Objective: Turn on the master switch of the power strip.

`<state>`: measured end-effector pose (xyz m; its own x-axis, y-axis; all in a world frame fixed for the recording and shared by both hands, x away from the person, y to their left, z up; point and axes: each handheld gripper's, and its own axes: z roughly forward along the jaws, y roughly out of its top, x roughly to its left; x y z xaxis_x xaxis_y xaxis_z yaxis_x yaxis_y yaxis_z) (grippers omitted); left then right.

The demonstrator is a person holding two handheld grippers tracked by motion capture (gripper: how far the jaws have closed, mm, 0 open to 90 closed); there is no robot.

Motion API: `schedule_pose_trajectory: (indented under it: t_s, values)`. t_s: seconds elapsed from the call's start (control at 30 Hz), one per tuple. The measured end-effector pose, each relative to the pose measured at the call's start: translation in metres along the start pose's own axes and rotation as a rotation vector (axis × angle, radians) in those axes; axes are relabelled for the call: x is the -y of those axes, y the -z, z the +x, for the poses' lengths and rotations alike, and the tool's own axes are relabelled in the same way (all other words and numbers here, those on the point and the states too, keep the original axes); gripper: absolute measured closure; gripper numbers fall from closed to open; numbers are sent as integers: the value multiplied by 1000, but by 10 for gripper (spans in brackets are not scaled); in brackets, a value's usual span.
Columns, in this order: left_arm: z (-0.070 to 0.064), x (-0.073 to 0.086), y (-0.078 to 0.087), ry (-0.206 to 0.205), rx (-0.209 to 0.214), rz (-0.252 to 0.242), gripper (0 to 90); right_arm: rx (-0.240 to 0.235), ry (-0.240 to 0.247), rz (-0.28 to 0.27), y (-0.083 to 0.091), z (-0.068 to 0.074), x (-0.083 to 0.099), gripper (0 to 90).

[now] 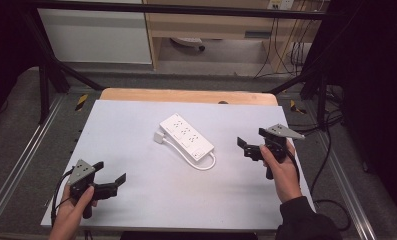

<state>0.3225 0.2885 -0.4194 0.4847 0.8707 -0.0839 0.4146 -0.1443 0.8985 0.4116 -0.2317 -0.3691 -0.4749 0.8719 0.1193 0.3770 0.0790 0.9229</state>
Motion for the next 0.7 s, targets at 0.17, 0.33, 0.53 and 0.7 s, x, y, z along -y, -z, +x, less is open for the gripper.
schedule_pose_trajectory:
  t_s: [0.17,0.33,0.53,0.7]
  values:
    - [0,0,1,2,-1,1,57,0,3,-9,11,-3,2,68]
    - [1,0,1,7,-1,3,56,7,17,-22,20,-6,5,67]
    - [1,0,2,11,-1,5,56,16,34,-42,29,-8,9,57]
    - [1,1,2,12,-3,2,56,24,38,-47,35,-9,14,39]
